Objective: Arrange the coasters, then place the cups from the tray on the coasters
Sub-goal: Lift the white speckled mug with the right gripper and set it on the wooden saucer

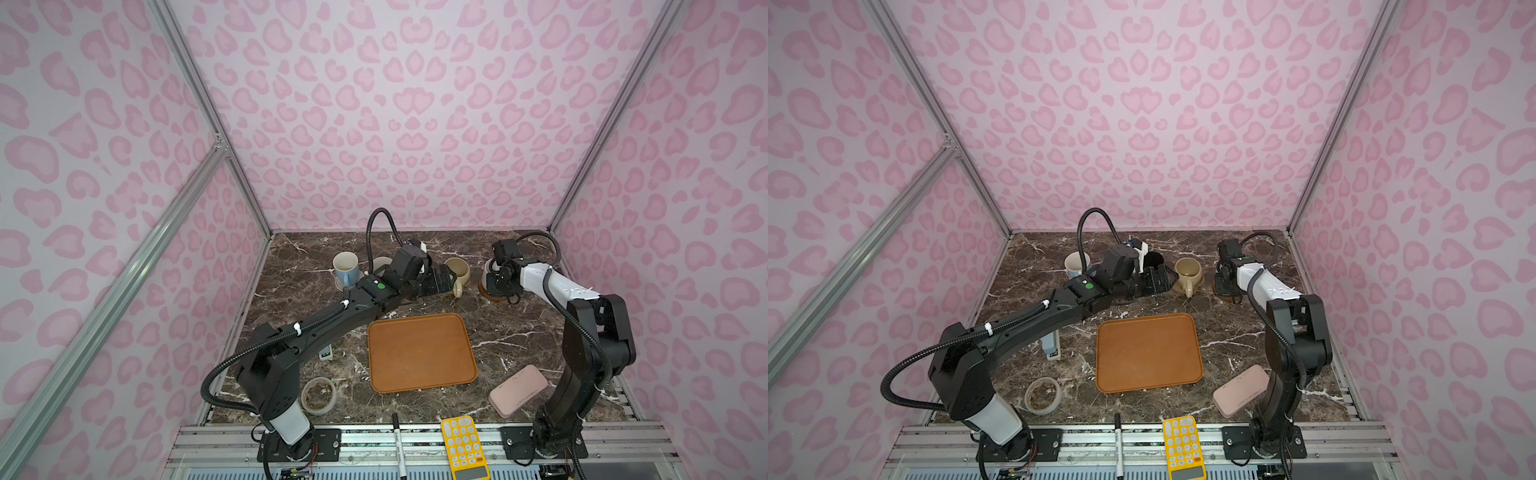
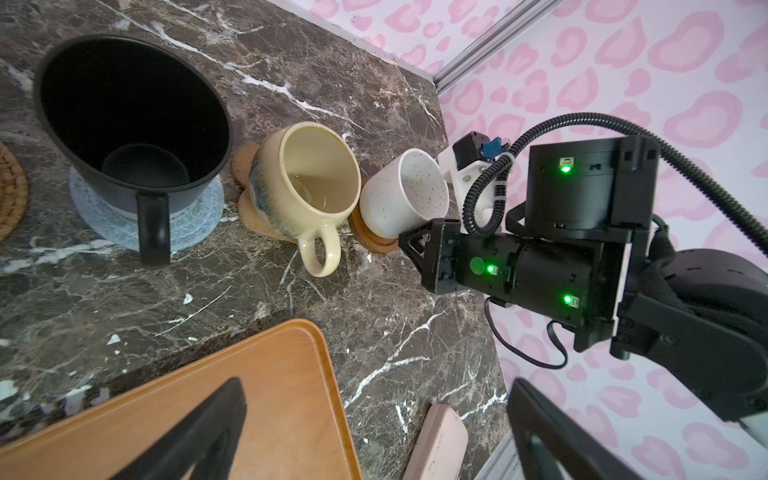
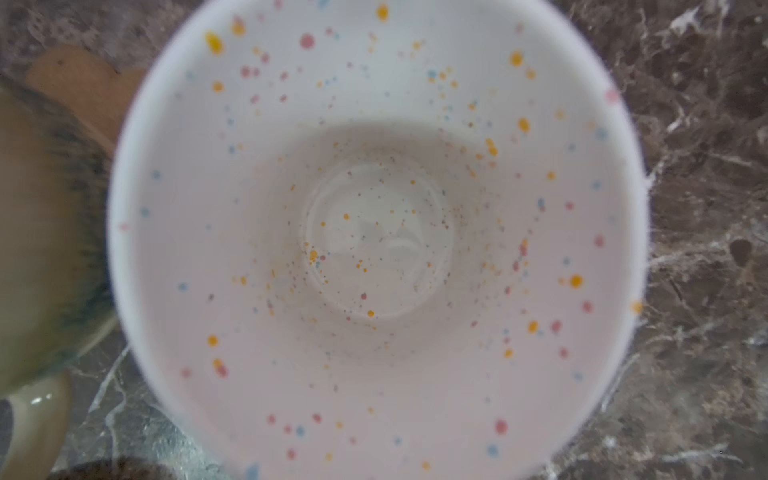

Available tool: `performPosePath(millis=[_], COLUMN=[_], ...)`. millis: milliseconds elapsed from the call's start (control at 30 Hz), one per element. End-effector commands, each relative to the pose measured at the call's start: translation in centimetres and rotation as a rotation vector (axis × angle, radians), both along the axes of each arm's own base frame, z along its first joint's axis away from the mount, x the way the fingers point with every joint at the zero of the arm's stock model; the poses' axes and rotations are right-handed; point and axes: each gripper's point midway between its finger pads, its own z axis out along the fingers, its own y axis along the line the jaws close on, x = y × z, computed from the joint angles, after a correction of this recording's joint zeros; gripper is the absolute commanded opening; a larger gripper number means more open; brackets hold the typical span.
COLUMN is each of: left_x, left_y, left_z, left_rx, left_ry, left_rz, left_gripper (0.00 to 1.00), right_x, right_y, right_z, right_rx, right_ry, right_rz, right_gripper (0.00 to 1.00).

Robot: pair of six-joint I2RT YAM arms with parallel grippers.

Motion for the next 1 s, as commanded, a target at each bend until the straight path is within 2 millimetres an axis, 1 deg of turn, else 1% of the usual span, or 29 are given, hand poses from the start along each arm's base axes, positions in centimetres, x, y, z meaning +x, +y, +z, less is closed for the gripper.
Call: performPosePath(millis=[0, 33, 100, 133, 167, 267, 333, 367, 400, 433, 467, 500, 600, 633, 667, 733, 800, 833, 900, 967], left_x=[0.0, 0.0, 0.0, -0.2, -0.3, -0.2, -0.2, -0.1, 0.1, 0.2, 0.4, 0.5, 0.6, 0.6, 0.5, 0.2, -0.1, -0.2, -0.4, -0.6], left_y=[0.0, 0.2, 0.4, 0.9, 1.2, 2.2, 3.1, 3.8, 4.5, 5.7, 7.0, 8.3, 13.8, 16.0, 18.3, 22.2, 25.7, 27.7, 30.7, 33.8], left_z=[0.2, 0.2, 0.9, -0.1, -0.1, 0.2, 0.4, 0.5, 0.7, 0.9, 1.2, 1.7, 2.5, 2.8, 3.1, 3.4, 3.0, 2.5, 1.0, -0.4], left_rx=[-0.006, -0.005, -0.016, -0.003, -0.001, 0.006, 0.017, 0.028, 0.044, 0.071, 0.110, 0.151, 0.314, 0.368, 0.412, 0.473, 0.534, 0.573, 0.638, 0.697], left_ry=[-0.013, -0.015, -0.027, -0.013, -0.016, -0.035, -0.051, -0.062, -0.077, -0.103, -0.147, -0.205, -0.354, -0.396, -0.434, -0.487, -0.530, -0.532, -0.525, -0.542], left_rz=[-0.013, -0.007, 0.003, 0.010, 0.016, 0.044, 0.067, 0.084, 0.106, 0.133, 0.164, 0.195, 0.325, 0.387, 0.452, 0.545, 0.623, 0.670, 0.730, 0.828], left_gripper=[1.00, 1.00, 1.00, 1.00, 1.00, 0.98, 0.97, 0.96, 0.97, 0.97, 0.97, 0.97, 0.98, 0.99, 1.00, 0.98, 0.97, 0.96, 0.95, 0.96], right_x=[0.3, 0.2, -0.2, -0.4, -0.6, -0.6, -0.6, -0.6, -0.7, -0.9, -1.1, -1.3, -2.1, -2.3, -2.5, -3.1, -3.6, -3.9, -4.2, -4.6], right_y=[0.0, 0.1, -0.1, -0.2, -0.3, -0.3, -0.3, -0.5, -0.6, -0.7, -0.8, -0.8, -1.0, -1.0, -1.4, -2.4, -3.6, -4.6, -6.1, -7.6], right_z=[-0.5, -0.5, -0.5, -0.5, -0.4, -0.1, 0.4, 0.8, 1.1, 1.7, 2.5, 3.2, 6.0, 6.9, 7.7, 8.8, 9.3, 9.2, 8.6, 7.4], right_rx=[-0.003, 0.002, 0.001, -0.001, 0.000, 0.007, -0.002, -0.006, -0.008, -0.013, -0.011, -0.009, 0.009, 0.013, 0.005, -0.018, -0.048, -0.060, -0.048, -0.046], right_ry=[-0.013, -0.013, -0.012, -0.013, -0.016, -0.014, -0.020, -0.027, -0.031, -0.044, -0.067, -0.092, -0.207, -0.257, -0.315, -0.406, -0.476, -0.500, -0.514, -0.518], right_rz=[0.005, 0.003, -0.008, -0.014, -0.018, -0.020, -0.021, -0.026, -0.029, -0.031, -0.033, -0.037, -0.040, -0.029, -0.045, -0.067, -0.099, -0.137, -0.193, -0.230], right_gripper=[0.00, 0.00, 0.00, 0.02, 0.07, 0.31, 0.43, 0.52, 0.67, 0.89, 0.98, 0.98, 0.98, 0.98, 0.98, 0.96, 0.95, 0.95, 0.95, 0.94])
